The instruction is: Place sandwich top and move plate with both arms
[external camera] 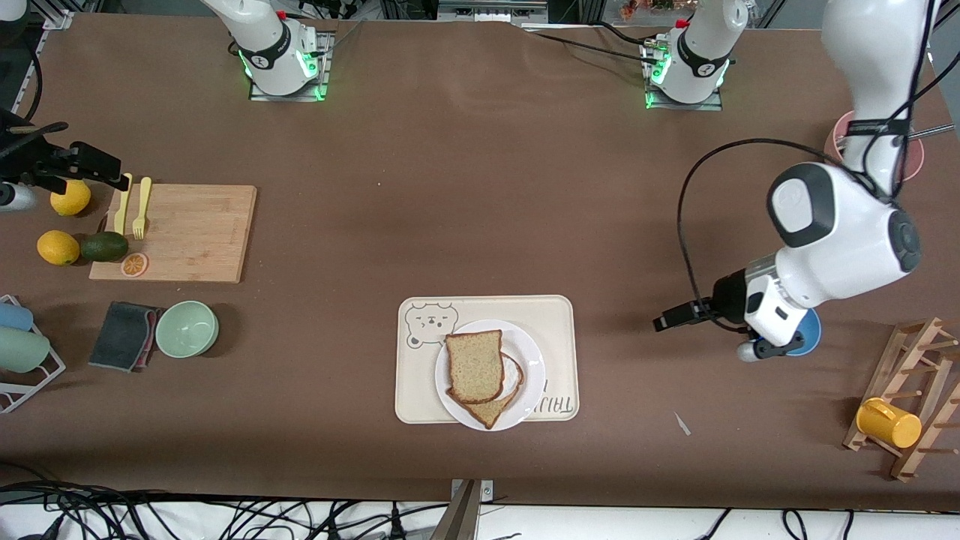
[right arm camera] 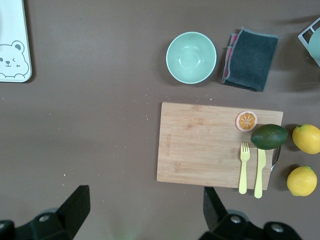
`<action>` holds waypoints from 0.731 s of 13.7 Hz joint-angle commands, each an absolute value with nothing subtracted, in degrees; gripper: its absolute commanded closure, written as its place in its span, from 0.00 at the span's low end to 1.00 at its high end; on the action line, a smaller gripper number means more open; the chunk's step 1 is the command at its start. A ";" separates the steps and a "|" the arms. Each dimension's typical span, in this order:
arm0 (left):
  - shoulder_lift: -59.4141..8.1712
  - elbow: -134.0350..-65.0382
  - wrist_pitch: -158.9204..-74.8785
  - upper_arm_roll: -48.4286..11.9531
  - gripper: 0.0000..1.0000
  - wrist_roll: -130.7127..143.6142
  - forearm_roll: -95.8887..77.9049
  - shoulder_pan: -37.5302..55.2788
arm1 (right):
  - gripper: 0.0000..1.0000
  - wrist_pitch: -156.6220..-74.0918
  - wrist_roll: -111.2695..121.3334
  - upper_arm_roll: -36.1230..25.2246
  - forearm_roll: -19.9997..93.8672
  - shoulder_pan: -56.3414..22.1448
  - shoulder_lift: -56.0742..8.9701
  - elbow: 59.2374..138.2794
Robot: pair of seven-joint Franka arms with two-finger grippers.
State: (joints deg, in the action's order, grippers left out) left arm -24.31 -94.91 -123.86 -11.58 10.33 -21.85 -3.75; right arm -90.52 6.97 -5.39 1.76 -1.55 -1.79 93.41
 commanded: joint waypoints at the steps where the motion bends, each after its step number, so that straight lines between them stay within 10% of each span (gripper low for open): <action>1: -20.05 -95.71 -118.24 -11.51 0.00 15.97 -12.43 -4.31 | 0.00 -89.38 6.94 -5.01 1.58 -1.32 -2.20 92.02; 10: -8.62 -96.24 -103.90 -11.78 0.00 11.08 3.08 -9.93 | 0.00 -89.65 6.94 -4.92 1.49 -1.41 -2.20 91.93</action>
